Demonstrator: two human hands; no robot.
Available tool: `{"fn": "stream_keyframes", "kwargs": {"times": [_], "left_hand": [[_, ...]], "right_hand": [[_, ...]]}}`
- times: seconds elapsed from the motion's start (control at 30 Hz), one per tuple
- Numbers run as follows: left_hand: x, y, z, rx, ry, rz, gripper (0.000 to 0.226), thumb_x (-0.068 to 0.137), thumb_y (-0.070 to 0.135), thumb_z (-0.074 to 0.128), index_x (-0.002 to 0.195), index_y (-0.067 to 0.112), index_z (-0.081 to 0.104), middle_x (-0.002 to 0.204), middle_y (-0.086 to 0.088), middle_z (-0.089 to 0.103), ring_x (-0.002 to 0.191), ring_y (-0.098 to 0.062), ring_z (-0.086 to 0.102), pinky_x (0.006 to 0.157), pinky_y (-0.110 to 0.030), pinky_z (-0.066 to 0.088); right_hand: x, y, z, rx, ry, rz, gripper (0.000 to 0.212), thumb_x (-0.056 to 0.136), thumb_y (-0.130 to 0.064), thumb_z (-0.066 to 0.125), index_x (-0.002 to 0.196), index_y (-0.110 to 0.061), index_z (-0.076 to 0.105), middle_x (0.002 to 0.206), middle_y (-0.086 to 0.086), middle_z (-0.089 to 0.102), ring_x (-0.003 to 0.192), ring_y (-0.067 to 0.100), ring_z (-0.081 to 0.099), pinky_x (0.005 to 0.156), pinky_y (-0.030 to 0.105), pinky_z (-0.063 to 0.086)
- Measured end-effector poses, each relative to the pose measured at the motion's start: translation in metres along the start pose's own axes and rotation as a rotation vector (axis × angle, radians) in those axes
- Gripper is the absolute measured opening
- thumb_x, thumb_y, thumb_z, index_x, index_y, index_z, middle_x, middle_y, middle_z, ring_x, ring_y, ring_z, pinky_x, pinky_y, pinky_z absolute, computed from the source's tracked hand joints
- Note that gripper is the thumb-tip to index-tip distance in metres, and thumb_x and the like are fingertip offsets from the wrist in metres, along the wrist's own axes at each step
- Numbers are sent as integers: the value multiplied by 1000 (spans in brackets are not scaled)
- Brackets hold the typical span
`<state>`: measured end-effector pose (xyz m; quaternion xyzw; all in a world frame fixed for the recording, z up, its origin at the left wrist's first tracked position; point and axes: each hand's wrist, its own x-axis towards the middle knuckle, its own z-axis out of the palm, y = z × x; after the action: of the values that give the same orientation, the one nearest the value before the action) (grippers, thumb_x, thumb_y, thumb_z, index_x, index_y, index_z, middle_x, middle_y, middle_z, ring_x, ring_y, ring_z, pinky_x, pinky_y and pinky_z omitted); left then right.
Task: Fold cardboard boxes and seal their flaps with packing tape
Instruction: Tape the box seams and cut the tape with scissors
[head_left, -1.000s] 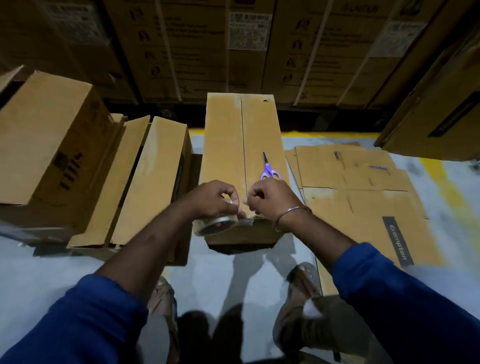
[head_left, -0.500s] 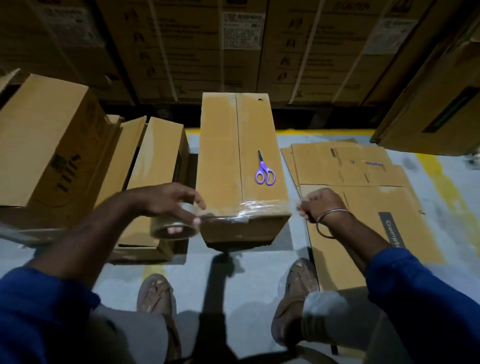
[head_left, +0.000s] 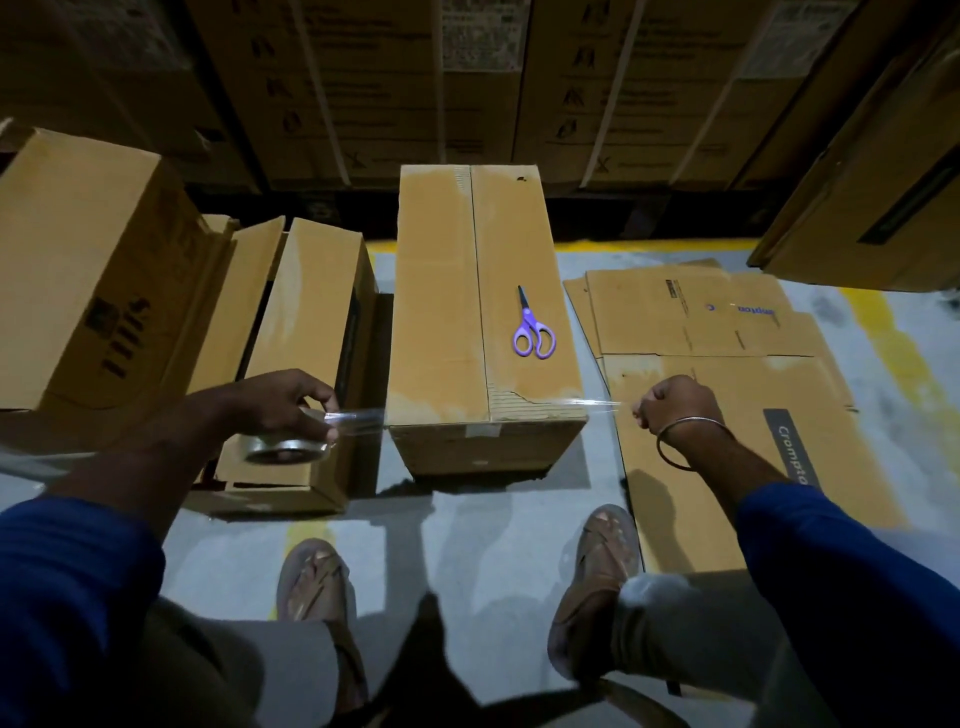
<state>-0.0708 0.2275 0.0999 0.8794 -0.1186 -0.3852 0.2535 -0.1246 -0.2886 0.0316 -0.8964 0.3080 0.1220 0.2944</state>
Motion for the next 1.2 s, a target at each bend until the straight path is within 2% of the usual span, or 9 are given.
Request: {"fn": "stream_keyframes", "kwargs": {"times": [0.17,0.4,0.53,0.6,0.67,0.73,0.87,1.03,1.2], "left_hand": [[15,-9,4,27,15,-17,13,87,27,82,93,19,74,101,1,73,95,-18,67,72,-31,48],[37,-23,8,68,37,-50,13,82,31,86,86,26,74,106,6,70,106,-19,61,96,-44,50],[45,-24,12,73,31,-84,12,84,26,85,88,23,74,110,4,67,104,-19,60,85,-39,50],[48,-28,13,57,24,-105,11,84,26,85,88,23,75,110,2,68,102,-19,62,82,-39,51],[50,-30,14,93,25,-112,12,82,29,86,88,27,75,113,2,69,104,-21,62,90,-45,53],[51,-28,14,167,28,-117,13,82,30,86,90,31,75,117,4,68,108,-21,61,96,-47,52],[51,-21,14,192,45,-121,11,85,27,83,90,29,74,114,4,66,108,-22,60,97,-46,51],[47,-18,15,211,59,-130,11,83,28,84,86,32,73,113,4,67,105,-22,60,93,-44,51],[46,-15,16,233,74,-158,15,83,31,84,91,32,71,119,1,63,109,-24,58,93,-42,50]], "right_hand": [[-10,-14,5,-44,22,16,26,84,-17,67,59,-16,73,74,3,75,77,27,72,77,41,62],[-13,-21,42,57,-57,102,10,84,-14,79,76,-9,75,79,10,76,80,30,73,83,43,62],[-15,-30,64,400,-235,300,23,95,2,60,73,1,66,71,18,66,53,27,59,51,33,50],[-23,-33,66,606,-280,413,21,98,8,52,79,8,62,78,25,62,55,27,53,42,27,44],[-28,-26,66,710,-356,478,11,99,-2,63,90,4,62,90,24,66,76,30,66,55,33,59],[-26,-13,66,655,-399,470,25,91,-19,78,94,-1,62,98,20,69,90,30,71,75,42,63],[-25,-6,70,424,20,234,29,85,-30,76,91,-2,75,91,18,76,85,35,70,85,47,60],[-69,-24,68,419,231,-259,28,103,-8,55,126,-4,71,126,12,70,118,25,62,101,25,41],[-86,-25,82,474,36,-100,50,98,10,45,145,-2,56,139,11,63,134,23,55,112,27,37]]}}
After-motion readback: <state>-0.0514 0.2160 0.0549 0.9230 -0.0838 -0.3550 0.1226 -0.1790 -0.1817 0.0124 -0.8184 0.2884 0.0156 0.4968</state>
